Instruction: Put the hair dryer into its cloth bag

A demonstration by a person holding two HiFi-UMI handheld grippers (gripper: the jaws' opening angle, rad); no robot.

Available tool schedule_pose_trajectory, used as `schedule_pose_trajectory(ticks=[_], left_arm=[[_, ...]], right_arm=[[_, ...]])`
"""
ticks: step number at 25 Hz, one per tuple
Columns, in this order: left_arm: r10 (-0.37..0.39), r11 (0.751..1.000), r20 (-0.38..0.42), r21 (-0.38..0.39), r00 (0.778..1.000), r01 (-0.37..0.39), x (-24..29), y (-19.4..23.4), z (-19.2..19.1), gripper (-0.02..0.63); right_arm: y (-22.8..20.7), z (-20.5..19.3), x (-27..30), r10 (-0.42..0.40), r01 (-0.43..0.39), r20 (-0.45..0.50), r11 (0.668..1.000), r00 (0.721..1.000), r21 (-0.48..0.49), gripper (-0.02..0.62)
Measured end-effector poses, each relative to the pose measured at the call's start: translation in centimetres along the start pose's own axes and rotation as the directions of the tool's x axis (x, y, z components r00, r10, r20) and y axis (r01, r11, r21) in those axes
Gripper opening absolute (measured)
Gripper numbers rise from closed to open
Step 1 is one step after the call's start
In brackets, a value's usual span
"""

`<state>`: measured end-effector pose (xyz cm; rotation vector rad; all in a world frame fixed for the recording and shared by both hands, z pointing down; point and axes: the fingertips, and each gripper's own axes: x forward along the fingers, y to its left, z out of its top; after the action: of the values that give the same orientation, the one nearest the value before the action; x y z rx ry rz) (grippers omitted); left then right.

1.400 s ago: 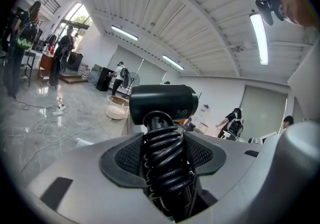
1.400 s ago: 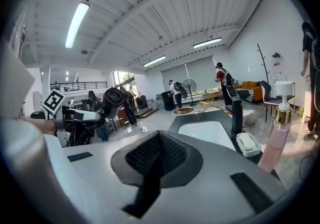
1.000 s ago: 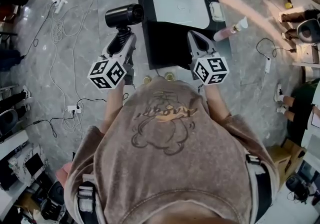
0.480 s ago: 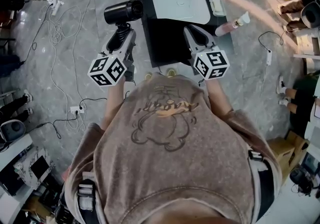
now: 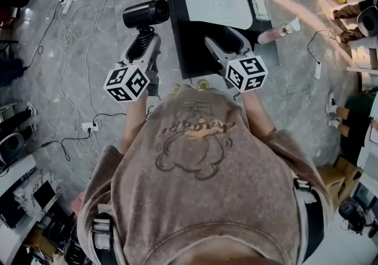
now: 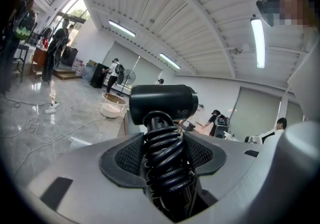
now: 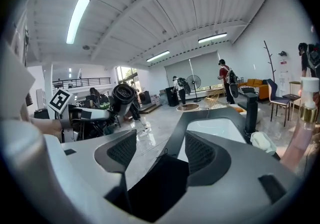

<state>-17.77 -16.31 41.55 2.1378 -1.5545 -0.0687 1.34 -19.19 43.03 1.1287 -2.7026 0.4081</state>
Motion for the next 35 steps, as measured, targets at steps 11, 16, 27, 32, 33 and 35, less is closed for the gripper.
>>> schedule_pose_trajectory(ticks=[11,16,27,32,33,35], left_arm=[[0.019,1.000,0.006,-0.015,1.000,-0.018,-1.6,0.6,-0.6,0.255],[0.035,0.999,0.010,-0.017,0.999,-0.034,-2.7,0.9,-0.7,0.255],[0.070,0.997,0.010,-0.018,0.998,-0.070,-4.7,1.6,-1.6,0.255],[0.087,0.996,0.011,-0.027,0.996,-0.087,-5.3,2.0,-1.9,0.255],[0.091,0.996,0.011,-0.028,0.996,-0.091,-5.4,2.0,-1.9,0.255],[0.097,0.995,0.012,-0.031,0.995,-0.097,-5.6,2.1,-2.0,0.255]], right_arm=[[3.6,-4.7,4.0,0.126,-0.129,-0.206,0.992,0.971,0.000,0.363],[4.5,-7.6,5.8,0.150,-0.161,-0.323,0.987,0.934,-0.007,0.336],[4.8,-14.1,8.6,0.114,-0.170,-0.510,0.983,0.853,-0.065,0.299],[4.2,-15.6,9.4,0.082,-0.153,-0.545,0.985,0.834,-0.086,0.270],[4.0,-15.8,9.4,0.076,-0.150,-0.551,0.984,0.831,-0.091,0.265],[3.7,-16.3,9.5,0.066,-0.148,-0.565,0.984,0.822,-0.099,0.259]])
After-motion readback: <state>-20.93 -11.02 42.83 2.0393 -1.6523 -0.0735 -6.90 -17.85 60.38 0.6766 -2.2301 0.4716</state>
